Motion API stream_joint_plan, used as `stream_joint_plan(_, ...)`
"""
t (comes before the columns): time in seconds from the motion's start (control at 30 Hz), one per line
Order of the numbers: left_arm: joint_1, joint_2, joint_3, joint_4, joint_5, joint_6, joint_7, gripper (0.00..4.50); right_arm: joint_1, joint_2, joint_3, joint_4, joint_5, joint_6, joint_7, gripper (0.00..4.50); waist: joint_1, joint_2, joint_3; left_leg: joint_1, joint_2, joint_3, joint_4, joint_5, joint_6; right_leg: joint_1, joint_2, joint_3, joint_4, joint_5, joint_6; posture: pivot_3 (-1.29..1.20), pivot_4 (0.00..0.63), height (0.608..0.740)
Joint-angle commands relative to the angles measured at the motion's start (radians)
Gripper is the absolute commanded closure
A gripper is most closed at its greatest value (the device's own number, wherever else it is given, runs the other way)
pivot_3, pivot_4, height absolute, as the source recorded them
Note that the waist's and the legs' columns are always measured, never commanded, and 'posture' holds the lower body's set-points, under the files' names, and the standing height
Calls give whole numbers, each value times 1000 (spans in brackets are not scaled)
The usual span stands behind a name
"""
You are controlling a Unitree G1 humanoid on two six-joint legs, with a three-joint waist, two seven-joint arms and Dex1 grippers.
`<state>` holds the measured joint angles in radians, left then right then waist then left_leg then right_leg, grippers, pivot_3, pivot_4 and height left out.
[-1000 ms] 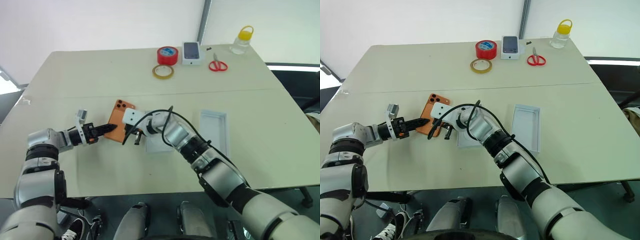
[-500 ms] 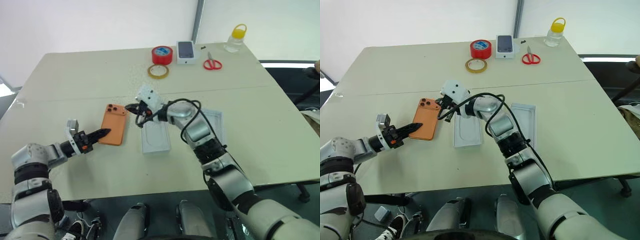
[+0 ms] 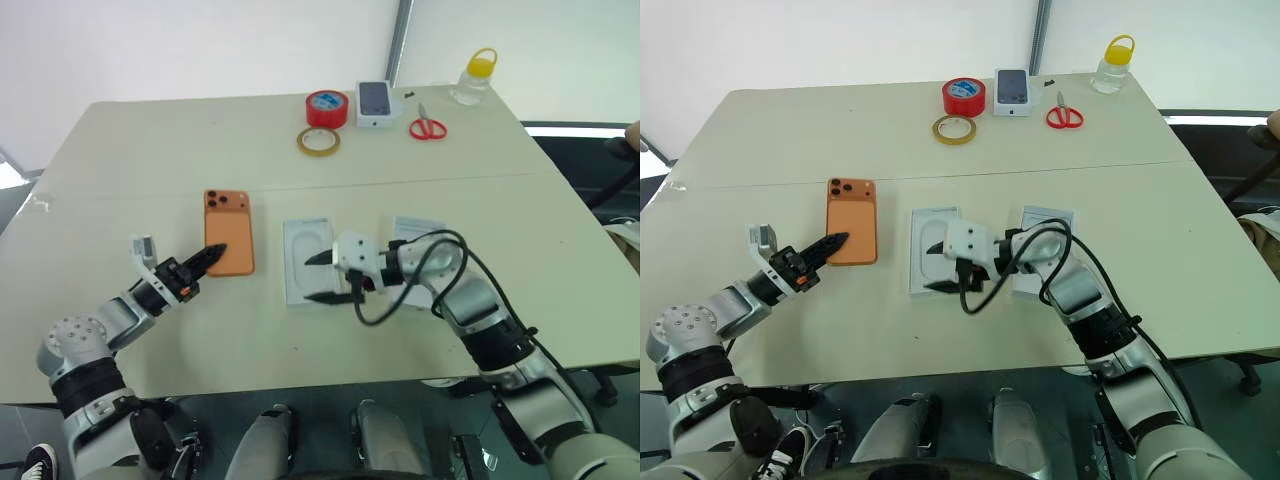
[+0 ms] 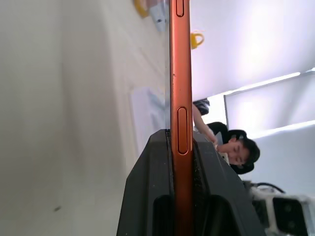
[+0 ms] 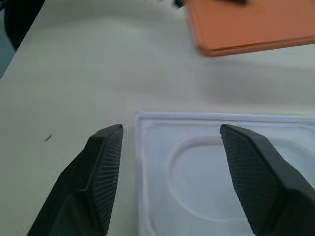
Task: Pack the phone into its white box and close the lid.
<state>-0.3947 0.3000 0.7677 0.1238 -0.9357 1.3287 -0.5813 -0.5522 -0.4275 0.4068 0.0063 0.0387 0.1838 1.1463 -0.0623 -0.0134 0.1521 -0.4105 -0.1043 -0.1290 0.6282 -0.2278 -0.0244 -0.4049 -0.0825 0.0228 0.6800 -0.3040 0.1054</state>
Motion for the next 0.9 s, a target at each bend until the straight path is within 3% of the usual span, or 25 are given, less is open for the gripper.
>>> stream_joint_plan(0.03,11,-6,31,-73,-82,-9,55,4500,1,-15,20,-33,-13,-73,14,1542,1,0,0,0,0,0,0,0,0,0,0,0,0,0,0,0,150,740)
stream_joint_plan(0.37,49,-30,-18,-113,-180,-28,161,4500,0,-21,57,79,-109,-176,-30,1542,27,-4,2,0,0,0,1,0,0,2,0,0,-3,0,0,0,150,740)
stream_joint_plan(0.53,65,-35,-36,-109,-208,-41,185,4500,5,-25,46,81,-102,-185,-24,3819,25,-4,2,0,0,0,0,2,-4,3,0,-1,-6,0,0,0,150,740)
stream_joint_plan(0.77,76,-22,-59,-101,-244,-58,203,4500,11,-23,44,75,-96,-172,-22,3819,25,-4,2,0,0,0,0,2,-4,3,0,-1,-6,0,0,0,150,740)
stream_joint_plan(0.83,75,-20,-65,-101,-253,-62,211,4500,13,-19,47,81,-104,-163,-30,4396,25,-4,2,0,0,0,0,2,-4,4,0,-1,-7,0,0,0,150,740)
stream_joint_plan(0.9,77,-17,-71,-100,-262,-68,217,4500,13,-13,50,82,-105,-157,-36,4468,25,-4,2,0,0,0,0,2,-4,4,0,-1,-7,0,0,0,150,740)
